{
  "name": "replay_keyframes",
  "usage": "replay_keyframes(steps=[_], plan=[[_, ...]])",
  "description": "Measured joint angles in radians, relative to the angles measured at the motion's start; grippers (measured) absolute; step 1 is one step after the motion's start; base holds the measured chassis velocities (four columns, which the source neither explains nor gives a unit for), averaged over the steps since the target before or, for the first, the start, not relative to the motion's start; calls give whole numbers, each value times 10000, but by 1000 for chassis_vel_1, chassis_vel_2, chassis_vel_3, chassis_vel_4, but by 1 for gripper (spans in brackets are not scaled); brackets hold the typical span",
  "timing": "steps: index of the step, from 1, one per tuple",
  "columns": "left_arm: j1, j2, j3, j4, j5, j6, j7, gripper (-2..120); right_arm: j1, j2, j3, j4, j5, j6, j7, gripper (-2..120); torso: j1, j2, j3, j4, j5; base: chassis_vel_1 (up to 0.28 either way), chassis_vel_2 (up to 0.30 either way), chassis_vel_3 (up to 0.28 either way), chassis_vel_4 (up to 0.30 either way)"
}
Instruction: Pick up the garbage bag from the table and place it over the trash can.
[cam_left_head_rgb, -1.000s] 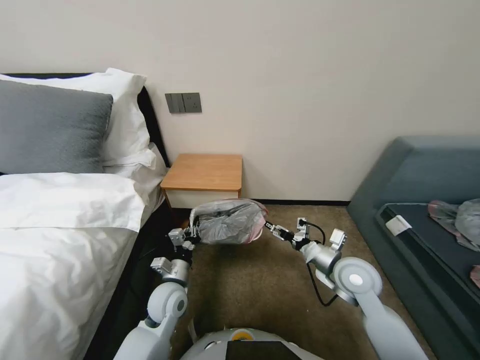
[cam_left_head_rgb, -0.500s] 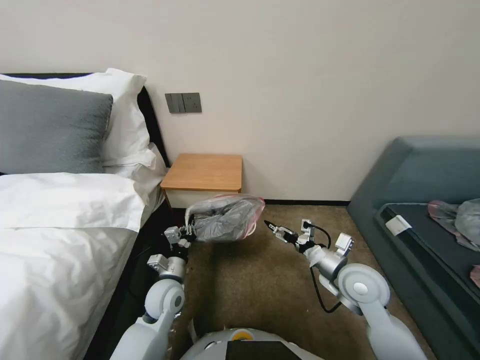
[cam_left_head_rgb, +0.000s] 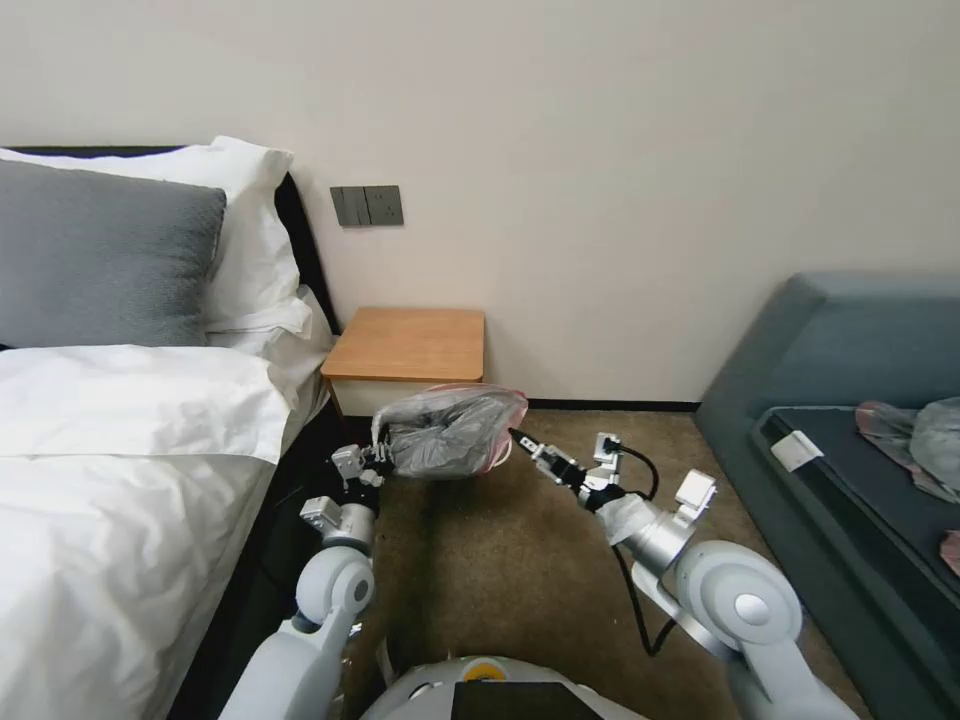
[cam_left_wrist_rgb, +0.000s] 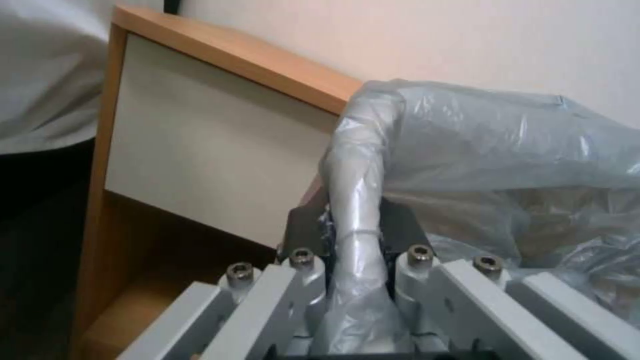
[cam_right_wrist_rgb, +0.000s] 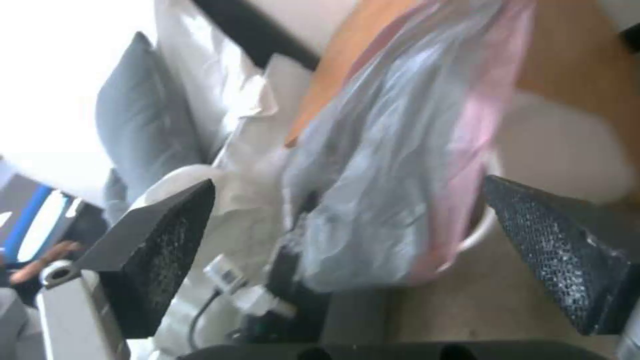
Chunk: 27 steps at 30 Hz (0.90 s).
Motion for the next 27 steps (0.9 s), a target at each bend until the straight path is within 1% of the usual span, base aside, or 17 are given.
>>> replay_keyframes(steps=[3,4,5,6,8,9,15,19,27], plan=[[-92,17,102,-147,-31,209,-194,7,174,156,-167,-62,840,60,432,100,0,0,0,-1,1,0,0,0,0],[-92,17,102,-147,-31,209,-194,7,174,156,-167,-62,840,60,432,100,0,0,0,-1,1,0,0,0,0],[-102,43,117,-204,-32,244,-227,7,280,238,-178,-61,1451,185,745,100,0,0,0,-1,1,0,0,0,0],[-102,43,117,-204,-32,244,-227,7,280,238,-178,-61,1451,185,745,100,0,0,0,-1,1,0,0,0,0],[-86,94,127,-307,-25,273,-230,7,428,339,-203,-55,2377,374,1266,100,0,0,0,0,0,0,0,0,0],[-56,113,127,-350,-10,277,-228,7,452,360,-235,-73,2454,396,1352,100,0,0,0,-1,1,0,0,0,0],[151,164,127,-597,126,307,-205,7,469,378,-393,-179,1943,380,1430,100,0,0,0,-1,1,0,0,0,0],[424,208,120,-896,235,359,-168,7,465,356,-524,-173,1662,378,1583,100,0,0,0,0,0,0,0,0,0],[809,197,75,-1248,455,385,-146,7,522,384,-959,-106,1450,458,2178,100,0,0,0,-1,1,0,0,0,0]])
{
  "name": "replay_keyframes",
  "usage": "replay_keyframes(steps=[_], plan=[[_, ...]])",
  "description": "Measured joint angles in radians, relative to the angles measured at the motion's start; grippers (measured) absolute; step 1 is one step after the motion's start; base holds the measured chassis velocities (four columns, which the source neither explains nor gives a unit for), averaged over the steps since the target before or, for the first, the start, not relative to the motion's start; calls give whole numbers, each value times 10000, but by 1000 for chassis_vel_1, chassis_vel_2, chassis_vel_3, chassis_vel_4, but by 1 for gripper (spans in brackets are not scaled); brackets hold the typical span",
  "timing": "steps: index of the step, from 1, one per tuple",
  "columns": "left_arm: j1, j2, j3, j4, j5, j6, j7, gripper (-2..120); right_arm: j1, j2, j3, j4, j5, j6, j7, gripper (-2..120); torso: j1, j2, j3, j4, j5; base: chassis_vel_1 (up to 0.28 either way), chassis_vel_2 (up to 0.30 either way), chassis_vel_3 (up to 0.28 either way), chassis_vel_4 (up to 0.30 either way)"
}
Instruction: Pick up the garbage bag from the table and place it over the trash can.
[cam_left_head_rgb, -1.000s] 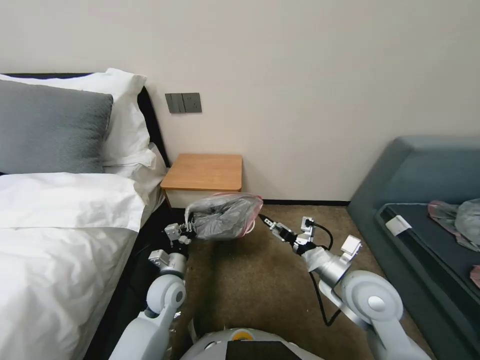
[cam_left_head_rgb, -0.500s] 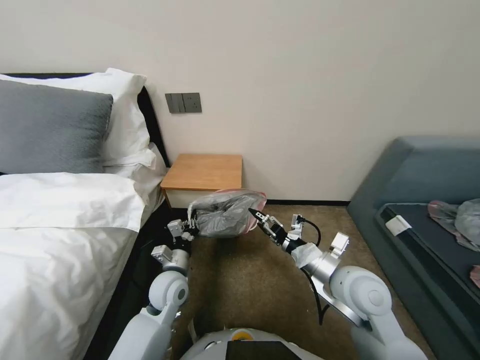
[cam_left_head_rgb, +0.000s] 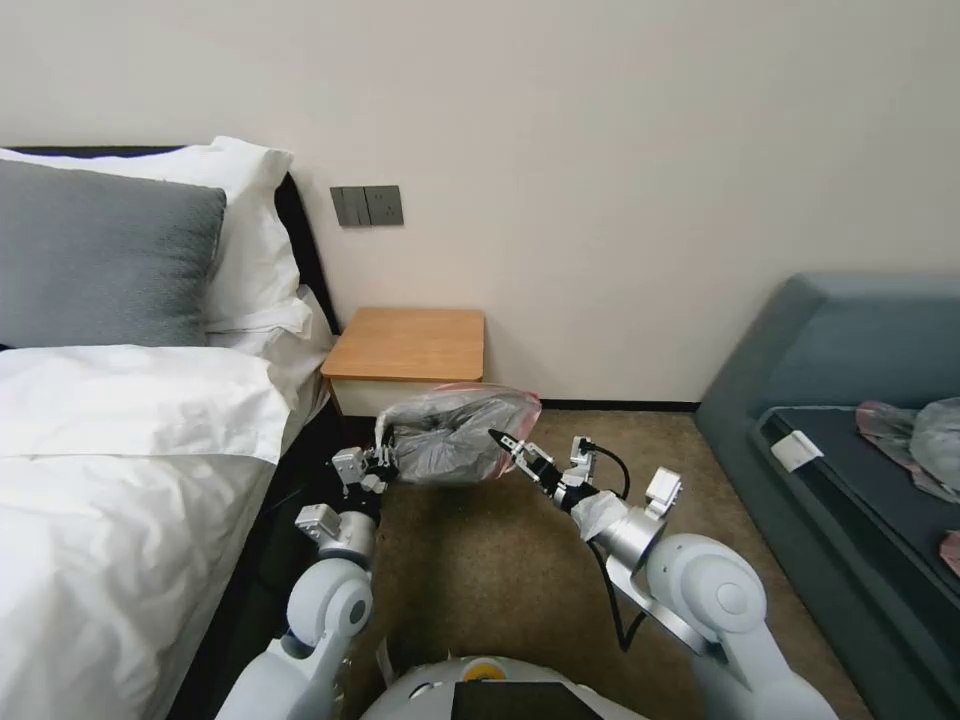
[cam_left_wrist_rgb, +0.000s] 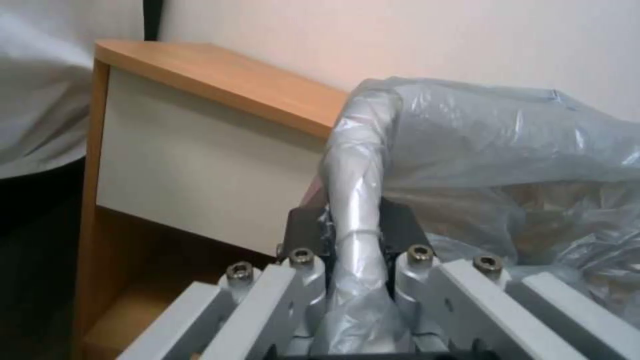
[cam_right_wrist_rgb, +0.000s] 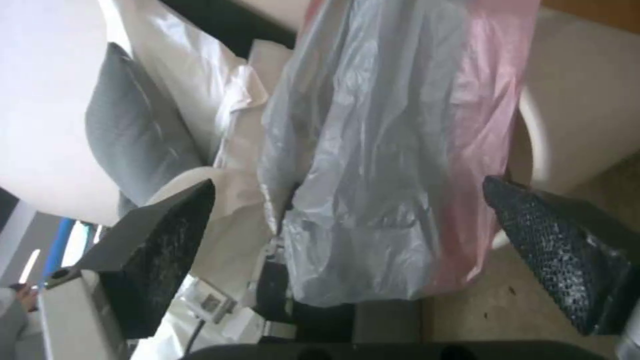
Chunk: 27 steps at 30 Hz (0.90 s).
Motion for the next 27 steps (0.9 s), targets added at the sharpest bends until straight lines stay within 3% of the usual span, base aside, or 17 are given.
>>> replay_keyframes(steps=[27], plan=[[160,-19,10,-289,638,-283,265,7,101,-111,-324,108,-559,285,230,100,0,0,0,0,0,0,0,0,0]])
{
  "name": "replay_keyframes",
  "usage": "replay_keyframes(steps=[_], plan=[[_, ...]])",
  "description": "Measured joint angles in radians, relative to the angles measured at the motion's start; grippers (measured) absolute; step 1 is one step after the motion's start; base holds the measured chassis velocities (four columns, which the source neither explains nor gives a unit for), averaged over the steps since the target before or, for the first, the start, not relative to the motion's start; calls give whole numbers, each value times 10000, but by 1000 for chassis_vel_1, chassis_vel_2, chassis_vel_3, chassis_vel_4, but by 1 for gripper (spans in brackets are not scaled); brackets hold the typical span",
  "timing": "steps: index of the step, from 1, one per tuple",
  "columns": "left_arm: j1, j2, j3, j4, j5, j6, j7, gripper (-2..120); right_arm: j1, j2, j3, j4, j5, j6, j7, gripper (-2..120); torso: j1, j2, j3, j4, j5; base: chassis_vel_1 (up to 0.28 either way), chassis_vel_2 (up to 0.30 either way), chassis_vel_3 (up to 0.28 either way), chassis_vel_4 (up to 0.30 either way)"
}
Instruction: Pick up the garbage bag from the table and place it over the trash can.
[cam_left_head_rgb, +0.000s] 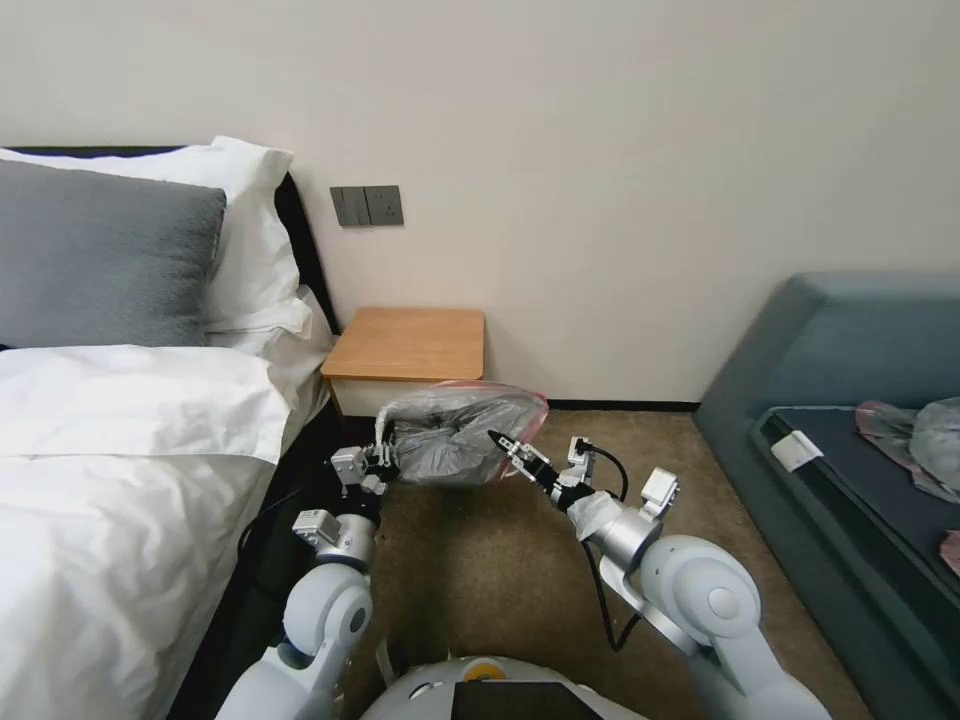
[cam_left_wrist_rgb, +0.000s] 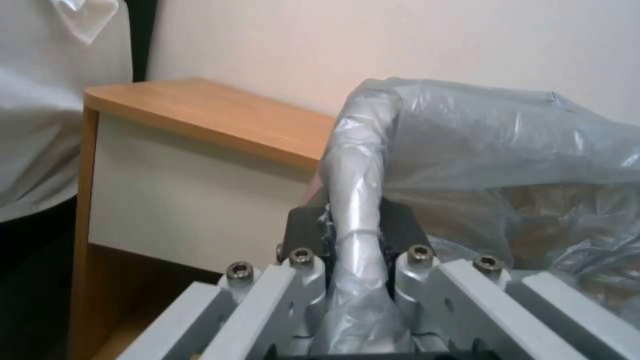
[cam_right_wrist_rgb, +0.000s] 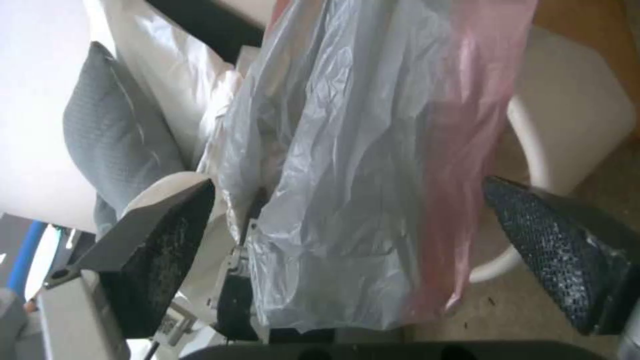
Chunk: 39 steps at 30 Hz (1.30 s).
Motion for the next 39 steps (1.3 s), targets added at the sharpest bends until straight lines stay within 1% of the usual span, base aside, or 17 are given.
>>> replay_keyframes(steps=[10,23,25,26,27,30,31,34,35,36,37,38,39], plan=[[-51,-6,14,-94,18,1,99,7,180,70,-299,-118,-57,74,20,100,0,0,0,0,0,0,0,0,0],[-111,40,-12,-214,-44,24,115,7,300,105,-349,-304,-256,98,-47,100,0,0,0,1,0,0,0,0,0],[-116,22,-15,-212,-46,24,115,7,289,94,-357,-297,-262,127,-73,90,0,0,0,0,0,0,0,0,0],[-116,17,-15,-210,-46,24,115,7,278,89,-358,-293,-265,139,-82,87,0,0,0,0,0,0,0,0,0],[-116,17,-15,-210,-46,24,115,7,278,89,-358,-293,-265,139,-82,87,0,0,0,0,0,0,0,0,0],[-121,-1,1,-208,-46,26,117,7,271,90,-372,-291,-266,169,-84,70,0,0,0,0,0,0,0,0,0],[-121,-1,1,-208,-46,26,117,7,271,90,-372,-291,-266,169,-84,70,0,0,0,0,0,0,0,0,0],[-134,-1,-4,-195,-46,26,120,7,259,92,-408,-263,-267,188,-84,57,0,0,0,0,0,0,0,0,0],[-134,-1,-4,-195,-46,26,120,7,259,92,-408,-263,-267,188,-84,57,0,0,0,0,0,0,0,0,0],[-138,0,-10,-190,-46,26,120,7,252,92,-413,-260,-267,190,-84,52,0,-1,0,1,0,0,0,0,0],[-139,2,-14,-185,-47,26,120,7,244,93,-414,-258,-267,190,-84,50,0,0,0,0,1,0,0,0,0],[-146,4,-19,-169,-52,26,120,7,224,92,-415,-257,-282,191,-85,41,0,0,0,0,0,0,0,0,0],[-155,2,-21,-138,-56,26,120,7,207,90,-414,-253,-312,191,-96,37,0,0,0,0,1,0,0,0,0]])
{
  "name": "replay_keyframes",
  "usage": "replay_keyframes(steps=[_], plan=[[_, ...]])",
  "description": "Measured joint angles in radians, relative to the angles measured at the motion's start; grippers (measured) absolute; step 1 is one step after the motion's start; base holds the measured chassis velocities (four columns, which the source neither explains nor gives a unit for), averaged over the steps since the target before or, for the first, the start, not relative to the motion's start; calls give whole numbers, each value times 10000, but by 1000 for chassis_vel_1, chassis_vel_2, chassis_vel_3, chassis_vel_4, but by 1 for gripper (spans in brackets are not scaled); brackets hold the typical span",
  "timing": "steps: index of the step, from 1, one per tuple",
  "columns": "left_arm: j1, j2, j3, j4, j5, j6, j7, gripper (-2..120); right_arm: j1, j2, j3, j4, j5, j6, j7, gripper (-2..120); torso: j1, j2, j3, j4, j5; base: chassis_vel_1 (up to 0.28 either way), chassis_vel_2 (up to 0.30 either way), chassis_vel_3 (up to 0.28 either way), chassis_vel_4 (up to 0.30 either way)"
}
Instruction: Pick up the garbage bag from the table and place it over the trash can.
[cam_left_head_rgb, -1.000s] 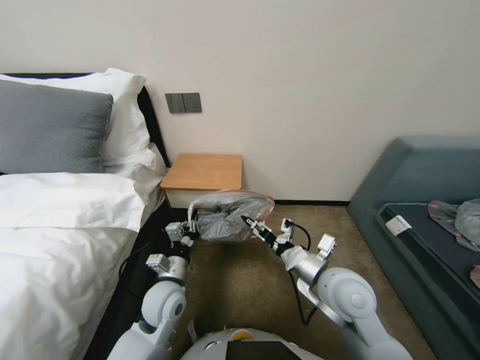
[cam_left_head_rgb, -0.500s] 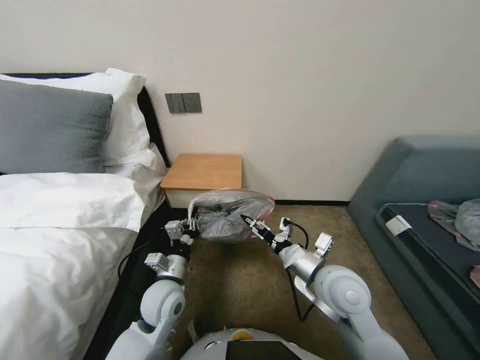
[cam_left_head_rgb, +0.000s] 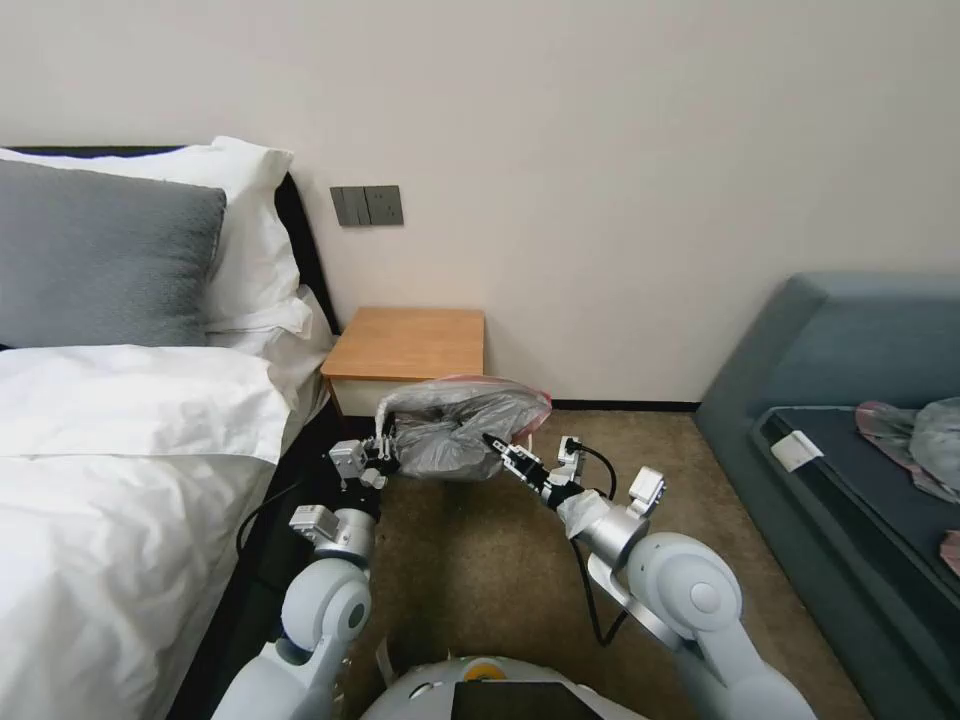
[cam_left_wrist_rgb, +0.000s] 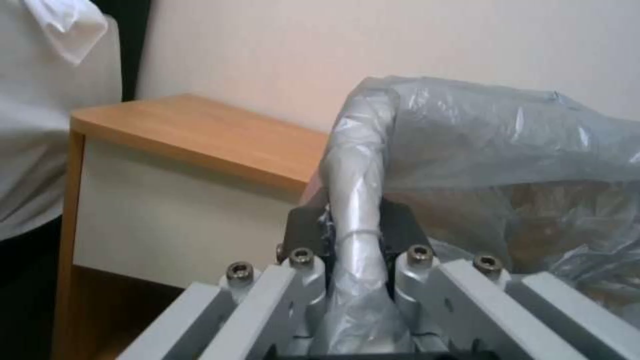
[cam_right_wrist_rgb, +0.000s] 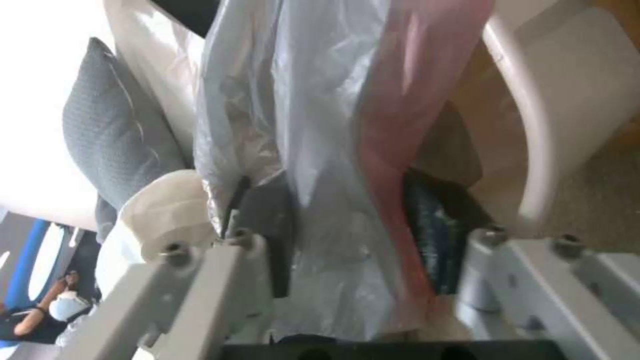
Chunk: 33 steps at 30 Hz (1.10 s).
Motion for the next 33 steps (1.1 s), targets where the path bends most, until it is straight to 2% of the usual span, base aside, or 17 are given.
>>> replay_keyframes(steps=[5,8,9,11,22,33], plan=[[-21,-24,0,119,-7,1,-21,7,-55,-8,10,81,-48,0,-56,25,0,0,0,0,0,0,0,0,0],[-97,-42,6,244,-77,10,-65,7,-159,-13,-19,167,-318,-6,-251,9,0,0,0,0,0,0,0,0,0],[-97,-42,6,244,-77,10,-65,7,-159,-13,-19,167,-318,-6,-251,9,0,0,0,0,0,0,0,0,0],[-159,-51,6,293,-197,46,-142,7,-264,-25,-42,222,-477,-28,-388,0,0,0,0,0,-1,0,0,0,0],[-266,-99,-1,339,-767,238,-334,7,-820,-15,-18,380,-1213,-387,-908,0,0,0,0,0,0,0,0,0,0],[-435,-63,-183,303,-1309,432,-432,7,-1012,-233,381,48,-3252,-635,-1966,0,0,0,0,0,-1,0,0,0,0]])
